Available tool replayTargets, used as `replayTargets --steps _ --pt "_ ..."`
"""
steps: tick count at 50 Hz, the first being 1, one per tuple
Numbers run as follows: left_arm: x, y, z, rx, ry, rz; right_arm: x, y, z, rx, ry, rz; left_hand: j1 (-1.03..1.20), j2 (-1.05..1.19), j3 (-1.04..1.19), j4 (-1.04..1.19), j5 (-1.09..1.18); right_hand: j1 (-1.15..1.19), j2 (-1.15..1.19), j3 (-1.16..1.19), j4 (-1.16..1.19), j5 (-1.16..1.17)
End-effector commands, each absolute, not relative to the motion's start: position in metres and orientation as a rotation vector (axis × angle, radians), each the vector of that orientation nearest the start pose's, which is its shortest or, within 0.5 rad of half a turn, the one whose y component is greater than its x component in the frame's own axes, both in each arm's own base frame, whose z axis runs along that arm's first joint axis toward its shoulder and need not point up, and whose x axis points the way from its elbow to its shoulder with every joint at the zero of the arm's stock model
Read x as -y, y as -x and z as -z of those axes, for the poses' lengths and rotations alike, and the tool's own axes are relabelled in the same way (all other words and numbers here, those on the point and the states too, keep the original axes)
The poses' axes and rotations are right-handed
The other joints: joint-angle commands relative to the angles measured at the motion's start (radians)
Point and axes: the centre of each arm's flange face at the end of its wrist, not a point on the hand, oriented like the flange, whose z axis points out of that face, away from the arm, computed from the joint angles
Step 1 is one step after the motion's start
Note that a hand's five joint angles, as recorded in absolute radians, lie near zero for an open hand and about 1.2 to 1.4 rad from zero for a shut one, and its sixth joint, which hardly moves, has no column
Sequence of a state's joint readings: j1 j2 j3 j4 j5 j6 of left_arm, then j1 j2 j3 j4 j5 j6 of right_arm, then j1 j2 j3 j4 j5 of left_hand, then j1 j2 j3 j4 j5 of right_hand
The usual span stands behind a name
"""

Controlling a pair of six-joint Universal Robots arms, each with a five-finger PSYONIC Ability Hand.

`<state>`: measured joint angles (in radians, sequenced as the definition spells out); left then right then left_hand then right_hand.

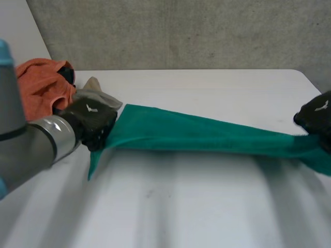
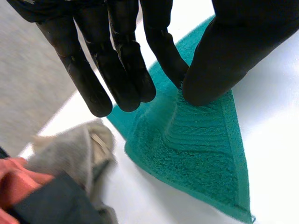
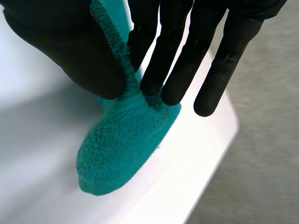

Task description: Fold the laundry.

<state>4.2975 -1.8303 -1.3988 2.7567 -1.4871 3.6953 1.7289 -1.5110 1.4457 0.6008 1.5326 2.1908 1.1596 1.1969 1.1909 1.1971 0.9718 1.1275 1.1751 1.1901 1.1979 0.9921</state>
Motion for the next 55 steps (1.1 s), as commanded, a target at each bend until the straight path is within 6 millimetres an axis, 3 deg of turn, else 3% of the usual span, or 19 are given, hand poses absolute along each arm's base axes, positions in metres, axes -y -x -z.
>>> replayTargets --steps 1,6,9,11,13,14,16,17,19,24,28,30,31,35,36,38,40,48,55 --pt "0.279 0.275 -0.193 -2.288 -1.356 1.61 0.27 -0.183 -0.238 -2.626 1.636 1.495 0.237 0.199 0.205 0.199 0.25 0.269 0.221 0.206 0.198 0.23" --pt "0.321 0.294 -0.196 -2.132 -1.257 1.812 0.308 -0.19 -0.233 -2.603 1.43 1.708 0.237 0.199 0.205 0.199 0.25 0.269 0.221 0.206 0.198 0.23" --pt "0.356 0.305 -0.218 -1.948 -1.115 2.022 0.336 -0.194 -0.247 -2.537 1.264 1.937 0.237 0.199 0.205 0.199 0.25 0.269 0.221 0.206 0.198 0.23" --pt "0.379 0.314 -0.245 -1.769 -0.99 2.203 0.351 -0.195 -0.26 -2.488 1.157 2.079 0.237 0.199 0.205 0.199 0.25 0.269 0.221 0.206 0.198 0.23" --pt "0.391 0.317 -0.266 -1.636 -0.912 2.314 0.37 -0.195 -0.287 -2.361 0.978 2.34 0.237 0.199 0.205 0.199 0.25 0.269 0.221 0.206 0.198 0.23" --pt "0.4 0.319 -0.289 -1.507 -0.83 2.408 0.376 -0.195 -0.297 -2.305 0.912 2.432 0.237 0.199 0.205 0.199 0.25 0.269 0.221 0.206 0.198 0.23" --pt "0.405 0.319 -0.312 -1.391 -0.75 2.489 0.385 -0.194 -0.315 -2.18 0.784 2.602 0.237 0.199 0.205 0.199 0.25 0.269 0.221 0.206 0.198 0.23" --pt "0.408 0.318 -0.331 -1.295 -0.689 2.55 0.393 -0.194 -0.332 -2.035 0.671 2.752 0.237 0.199 0.205 0.199 0.25 0.269 0.221 0.206 0.198 0.23" --pt "0.408 0.319 -0.346 -1.214 -0.639 2.601 0.397 -0.194 -0.355 -1.821 0.538 2.944 0.237 0.199 0.205 0.199 0.25 0.269 0.221 0.206 0.198 0.23" --pt "0.408 0.315 -0.365 -1.14 -0.565 2.651 0.392 -0.2 -0.367 -1.636 0.475 3.055 0.237 0.199 0.205 0.199 0.25 0.269 0.221 0.206 0.198 0.23" --pt "0.404 0.314 -0.359 -1.21 -0.573 2.662 0.384 -0.21 -0.35 -1.712 0.541 2.966 0.237 0.199 0.205 0.199 0.25 0.269 0.221 0.206 0.198 0.23" --pt "0.4 0.31 -0.345 -1.32 -0.612 2.629 0.38 -0.214 -0.341 -1.774 0.583 2.912 0.237 0.199 0.205 0.199 0.25 0.269 0.221 0.206 0.198 0.23" --pt "0.397 0.308 -0.339 -1.362 -0.63 2.609 0.374 -0.216 -0.325 -1.882 0.648 2.827 0.237 0.199 0.205 0.199 0.25 0.269 0.221 0.206 0.198 0.23" --pt "0.383 0.301 -0.29 -1.598 -0.732 2.471 0.356 -0.216 -0.294 -2.105 0.797 2.604 0.237 0.199 0.205 0.199 0.25 0.269 0.221 0.206 0.198 0.23" --pt "0.375 0.3 -0.269 -1.684 -0.767 2.422 0.352 -0.216 -0.292 -2.122 0.807 2.584 0.144 0.107 0.113 0.107 0.157 0.269 0.221 0.206 0.198 0.23" --pt "0.368 0.298 -0.251 -1.763 -0.787 2.38 0.346 -0.216 -0.294 -2.113 0.814 2.576 -0.464 -0.502 -0.496 -0.502 -0.451 0.269 0.221 0.206 0.198 0.23" --pt "0.36 0.299 -0.232 -1.856 -0.801 2.347 0.337 -0.22 -0.3 -2.052 0.834 2.588 -0.912 -0.949 -0.943 -0.949 -0.899 0.269 0.221 0.206 0.198 0.23" --pt "0.351 0.312 -0.216 -2.008 -0.8 2.4 0.288 -0.243 -0.356 -1.67 0.956 2.651 -0.964 -1.001 -0.995 -1.001 -0.95 0.269 0.221 0.206 0.198 0.23" --pt "0.347 0.346 -0.209 -2.034 -0.993 2.522 0.216 -0.254 -0.407 -1.359 0.987 2.675 -0.973 -1.01 -1.004 -1.01 -0.959 0.269 0.221 0.206 0.198 0.23"
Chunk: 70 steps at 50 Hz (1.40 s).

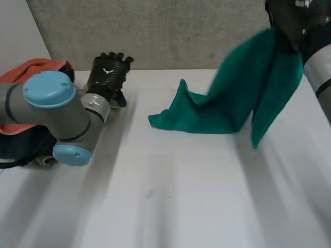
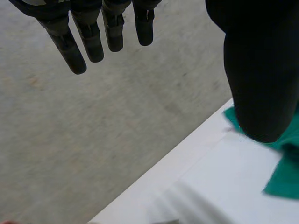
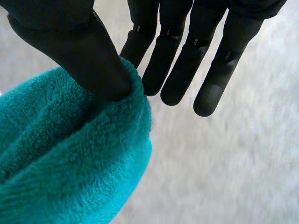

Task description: Fold the laundry.

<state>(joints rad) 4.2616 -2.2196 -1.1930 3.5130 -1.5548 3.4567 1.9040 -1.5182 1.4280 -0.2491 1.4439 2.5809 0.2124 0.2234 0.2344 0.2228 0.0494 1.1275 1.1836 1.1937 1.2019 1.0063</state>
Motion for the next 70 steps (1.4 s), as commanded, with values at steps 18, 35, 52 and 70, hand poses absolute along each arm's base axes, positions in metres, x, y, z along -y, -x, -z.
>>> replayTargets --steps 18,35,52,70 --pt "0.294 0.412 -0.156 -2.436 -1.389 2.458 0.147 -0.252 -0.433 -1.177 0.99 2.519 0.75 0.739 0.728 0.739 0.738 0.269 0.213 0.203 0.194 0.215" --pt "0.341 0.288 -0.289 -2.314 -0.729 2.691 0.271 -0.19 -0.383 -1.734 0.883 2.566 1.184 1.173 1.162 1.174 1.172 0.269 0.213 0.203 0.194 0.215" --pt "0.248 0.251 -0.254 -1.962 -1.244 2.192 0.287 -0.172 -0.283 -2.53 1.307 1.897 1.184 1.173 1.162 1.174 1.172 0.269 0.213 0.203 0.194 0.215" --pt "0.373 0.311 -0.212 -1.647 -1.162 2.023 0.372 -0.201 -0.246 -2.488 1.167 2.124 1.184 1.173 1.162 1.174 1.172 0.269 0.213 0.203 0.194 0.215"
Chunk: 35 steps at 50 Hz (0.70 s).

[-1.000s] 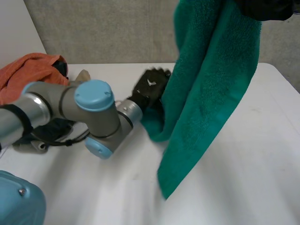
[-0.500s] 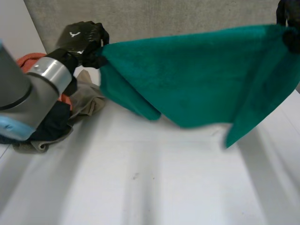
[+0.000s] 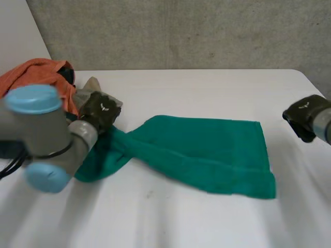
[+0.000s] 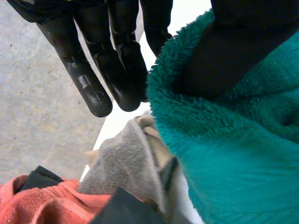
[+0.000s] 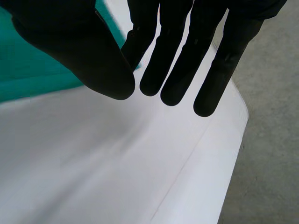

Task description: Fold the laundry.

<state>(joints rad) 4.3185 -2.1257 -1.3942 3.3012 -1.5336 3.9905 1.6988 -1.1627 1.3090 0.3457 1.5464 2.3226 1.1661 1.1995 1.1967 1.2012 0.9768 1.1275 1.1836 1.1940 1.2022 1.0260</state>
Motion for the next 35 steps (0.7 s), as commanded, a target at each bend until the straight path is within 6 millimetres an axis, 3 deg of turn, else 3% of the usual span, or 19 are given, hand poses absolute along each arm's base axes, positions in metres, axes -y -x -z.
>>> replayTargets --steps 1,2,5,7,9,14,16,22,25,29,35 --pt "0.379 0.314 -0.222 -1.613 -1.128 2.072 0.378 -0.203 -0.253 -2.453 1.113 2.196 0.23 0.197 0.2 0.195 0.245 0.269 0.213 0.202 0.194 0.196" --pt "0.383 0.318 -0.231 -1.578 -1.097 2.121 0.386 -0.208 -0.265 -2.375 1.027 2.324 0.23 0.197 0.2 0.195 0.245 0.269 0.213 0.202 0.194 0.196" --pt "0.394 0.33 -0.258 -1.464 -0.98 2.289 0.393 -0.215 -0.277 -2.282 0.933 2.45 0.23 0.197 0.2 0.195 0.245 0.269 0.213 0.202 0.194 0.196" --pt "0.393 0.335 -0.264 -1.433 -0.951 2.332 0.392 -0.218 -0.279 -2.26 0.901 2.476 0.23 0.197 0.2 0.195 0.245 -0.034 -0.09 -0.101 -0.109 -0.107" --pt "0.389 0.337 -0.26 -1.445 -0.965 2.329 0.389 -0.221 -0.28 -2.257 0.898 2.469 0.23 0.197 0.2 0.195 0.245 -0.115 -0.171 -0.181 -0.189 -0.188" --pt "0.365 0.34 -0.227 -1.557 -1.077 2.244 0.361 -0.231 -0.257 -2.363 0.969 2.239 0.23 0.197 0.2 0.195 0.245 -0.728 -0.784 -0.794 -0.802 -0.801" --pt "0.353 0.332 -0.228 -1.582 -1.096 2.218 0.352 -0.229 -0.251 -2.424 0.967 2.141 0.23 0.197 0.2 0.195 0.245 -0.731 -0.787 -0.798 -0.806 -0.804" --pt "0.331 0.318 -0.225 -1.643 -1.124 2.17 0.314 -0.222 -0.218 -2.624 0.712 1.633 0.23 0.197 0.2 0.195 0.245 -0.729 -0.785 -0.795 -0.803 -0.802" --pt "0.326 0.308 -0.236 -1.644 -1.095 2.167 0.294 -0.224 -0.197 -2.643 0.61 1.416 0.23 0.197 0.2 0.195 0.245 -0.702 -0.758 -0.769 -0.777 -0.775" --pt "0.32 0.295 -0.245 -1.646 -1.071 2.162 0.282 -0.23 -0.181 -2.597 0.523 1.305 0.23 0.197 0.2 0.195 0.245 -0.693 -0.749 -0.76 -0.768 -0.766" --pt "0.31 0.29 -0.257 -1.646 -1.049 2.189 0.27 -0.248 -0.173 -2.528 0.482 1.303 0.23 0.197 0.2 0.195 0.245 -0.69 -0.746 -0.757 -0.765 -0.763"
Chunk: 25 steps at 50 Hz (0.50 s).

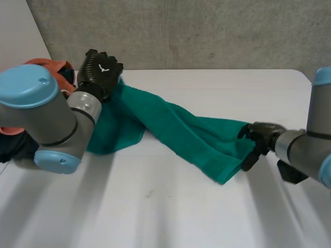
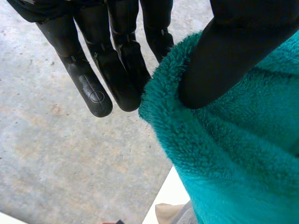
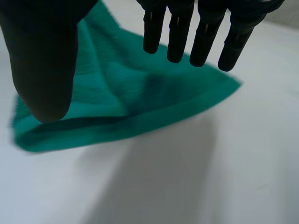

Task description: Fold the laundry.

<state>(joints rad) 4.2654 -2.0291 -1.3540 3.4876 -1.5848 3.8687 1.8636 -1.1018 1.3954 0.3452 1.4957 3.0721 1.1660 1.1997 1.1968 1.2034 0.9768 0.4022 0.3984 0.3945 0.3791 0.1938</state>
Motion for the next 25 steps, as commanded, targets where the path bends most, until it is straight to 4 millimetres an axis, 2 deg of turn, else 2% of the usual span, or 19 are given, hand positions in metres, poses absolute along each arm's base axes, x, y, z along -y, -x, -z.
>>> replayTargets --steps 1,5,8,14,15,17,19,23,24,25 --pt "0.309 0.289 -0.257 -1.648 -1.047 2.191 0.269 -0.252 -0.172 -2.519 0.487 1.306 0.23 0.197 0.199 0.193 0.245 0.038 0.042 0.046 0.061 0.072" --pt "0.304 0.288 -0.261 -1.667 -1.033 2.215 0.26 -0.269 -0.163 -2.513 0.539 1.304 0.23 0.197 0.199 0.193 0.245 0.053 0.056 0.06 0.076 0.086" --pt "0.302 0.288 -0.261 -1.675 -1.032 2.22 0.262 -0.271 -0.16 -2.53 0.534 1.32 0.23 0.197 0.199 0.193 0.245 0.088 0.092 0.095 0.111 0.122" --pt "0.301 0.287 -0.259 -1.682 -1.035 2.215 0.266 -0.276 -0.142 -2.56 0.555 1.316 0.23 0.197 0.199 0.193 0.245 0.24 0.244 0.248 0.264 0.274" --pt "0.301 0.287 -0.259 -1.684 -1.036 2.214 0.265 -0.276 -0.14 -2.566 0.559 1.313 0.23 0.197 0.199 0.193 0.245 0.281 0.285 0.289 0.304 0.315" --pt "0.301 0.287 -0.259 -1.684 -1.034 2.213 0.267 -0.277 -0.139 -2.575 0.563 1.335 0.23 0.197 0.199 0.193 0.245 0.556 0.56 0.564 0.58 0.59" --pt "0.301 0.286 -0.26 -1.683 -1.03 2.213 0.269 -0.275 -0.142 -2.579 0.546 1.375 0.23 0.197 0.199 0.193 0.245 0.963 0.967 0.971 0.987 0.997" --pt "0.298 0.285 -0.268 -1.669 -1.015 2.228 0.278 -0.266 -0.159 -2.567 0.474 1.518 0.23 0.197 0.199 0.193 0.245 0.994 0.998 1.002 1.017 1.028" --pt "0.298 0.284 -0.271 -1.661 -1.009 2.234 0.279 -0.264 -0.182 -2.505 0.456 1.612 0.23 0.197 0.199 0.193 0.245 0.994 0.998 1.002 1.017 1.028" --pt "0.297 0.283 -0.273 -1.659 -1.004 2.24 0.277 -0.264 -0.197 -2.466 0.459 1.662 0.23 0.197 0.199 0.193 0.245 0.994 0.998 1.002 1.017 1.028"
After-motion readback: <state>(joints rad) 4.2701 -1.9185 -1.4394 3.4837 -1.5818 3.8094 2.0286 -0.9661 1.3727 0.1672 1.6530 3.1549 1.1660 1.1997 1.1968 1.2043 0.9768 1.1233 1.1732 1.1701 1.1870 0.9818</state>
